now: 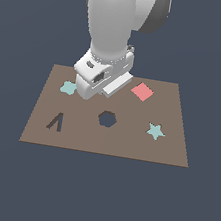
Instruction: Insert a designated object into the corresponding slot on a board.
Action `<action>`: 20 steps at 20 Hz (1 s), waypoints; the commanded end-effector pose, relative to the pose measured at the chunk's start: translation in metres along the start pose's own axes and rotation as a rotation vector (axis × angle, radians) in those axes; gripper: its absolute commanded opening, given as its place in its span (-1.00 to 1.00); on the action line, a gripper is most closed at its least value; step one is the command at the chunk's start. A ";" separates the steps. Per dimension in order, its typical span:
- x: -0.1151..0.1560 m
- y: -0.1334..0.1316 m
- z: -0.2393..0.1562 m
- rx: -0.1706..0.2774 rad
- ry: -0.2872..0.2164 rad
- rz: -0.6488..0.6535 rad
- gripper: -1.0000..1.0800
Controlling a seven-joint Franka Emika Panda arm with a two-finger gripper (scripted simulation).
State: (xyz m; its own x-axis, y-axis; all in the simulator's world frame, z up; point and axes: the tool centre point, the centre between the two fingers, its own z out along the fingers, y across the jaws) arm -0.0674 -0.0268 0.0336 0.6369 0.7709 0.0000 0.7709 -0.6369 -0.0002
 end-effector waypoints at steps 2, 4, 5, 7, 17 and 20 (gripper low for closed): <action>-0.002 0.001 0.000 0.000 0.000 -0.017 -1.00; -0.004 0.002 0.000 0.000 0.000 -0.034 -1.00; -0.005 0.002 0.000 0.000 0.000 -0.045 -1.00; -0.007 0.003 0.000 0.000 0.000 -0.070 -1.00; -0.025 0.015 -0.001 -0.001 0.000 -0.268 -1.00; -0.032 0.022 -0.001 -0.001 0.000 -0.352 -1.00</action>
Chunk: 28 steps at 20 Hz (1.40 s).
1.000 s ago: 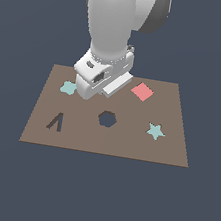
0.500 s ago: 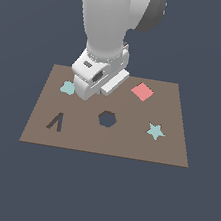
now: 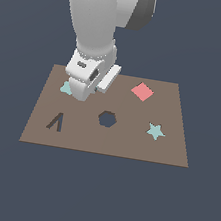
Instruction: Insert a designated object into the corresponding slot on a board.
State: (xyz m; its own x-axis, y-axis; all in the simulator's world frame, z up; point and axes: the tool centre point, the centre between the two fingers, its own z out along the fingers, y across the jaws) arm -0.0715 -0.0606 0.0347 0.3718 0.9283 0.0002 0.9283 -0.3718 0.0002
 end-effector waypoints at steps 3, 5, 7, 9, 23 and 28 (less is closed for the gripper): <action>-0.014 0.007 -0.001 -0.001 0.000 -0.136 -1.00; -0.020 0.011 -0.001 -0.001 0.000 -0.204 -1.00; -0.026 0.016 -0.001 -0.001 0.000 -0.272 -1.00; -0.032 0.021 -0.001 -0.001 0.000 -0.340 -1.00; -0.062 0.068 -0.003 -0.002 0.000 -0.829 -1.00; -0.066 0.088 -0.004 -0.002 0.000 -1.010 -1.00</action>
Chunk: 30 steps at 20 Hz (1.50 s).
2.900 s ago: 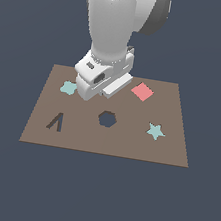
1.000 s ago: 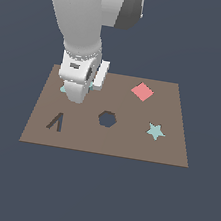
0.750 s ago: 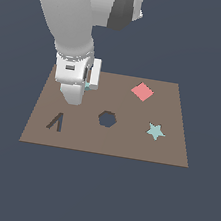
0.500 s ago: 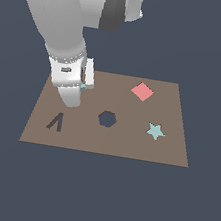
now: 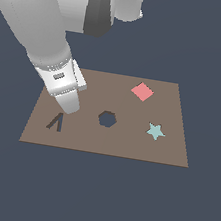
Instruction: Insert a designated object into the corresponding slot on a board.
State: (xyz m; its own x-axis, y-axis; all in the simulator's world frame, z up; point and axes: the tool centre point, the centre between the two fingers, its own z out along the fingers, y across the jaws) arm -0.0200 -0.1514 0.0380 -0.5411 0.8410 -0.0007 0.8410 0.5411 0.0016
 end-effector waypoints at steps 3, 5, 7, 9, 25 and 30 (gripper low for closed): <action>-0.016 0.009 -0.001 0.000 0.000 -0.167 -1.00; -0.023 0.015 -0.001 0.000 0.000 -0.241 -1.00; -0.029 0.020 -0.001 0.000 0.000 -0.316 -1.00; -0.035 0.027 -0.001 0.000 0.000 -0.389 -1.00; -0.056 0.068 -0.002 0.000 0.002 -0.792 -1.00; -0.057 0.075 -0.002 0.000 0.002 -0.849 -1.00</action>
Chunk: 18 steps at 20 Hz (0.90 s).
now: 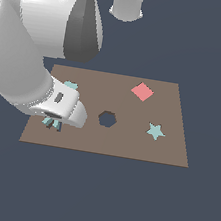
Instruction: Insert a designated object into the corresponding slot on a board.
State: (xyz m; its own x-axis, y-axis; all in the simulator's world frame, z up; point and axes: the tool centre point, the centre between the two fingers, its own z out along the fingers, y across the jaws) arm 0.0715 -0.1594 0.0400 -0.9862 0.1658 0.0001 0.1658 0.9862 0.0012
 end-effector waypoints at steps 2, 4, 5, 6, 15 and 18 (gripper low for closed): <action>-0.003 0.002 0.000 0.000 0.000 -0.030 -1.00; -0.004 0.003 0.000 0.000 0.000 -0.038 -1.00; -0.004 0.003 0.000 0.000 0.000 -0.040 -1.00; -0.004 0.003 0.000 0.000 0.000 -0.040 -1.00; -0.004 0.003 0.010 0.000 0.000 -0.040 0.92; -0.004 0.003 0.010 0.000 0.000 -0.040 0.92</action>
State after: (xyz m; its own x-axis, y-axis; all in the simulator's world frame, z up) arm 0.0756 -0.1570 0.0301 -0.9920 0.1262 0.0004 0.1262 0.9920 0.0011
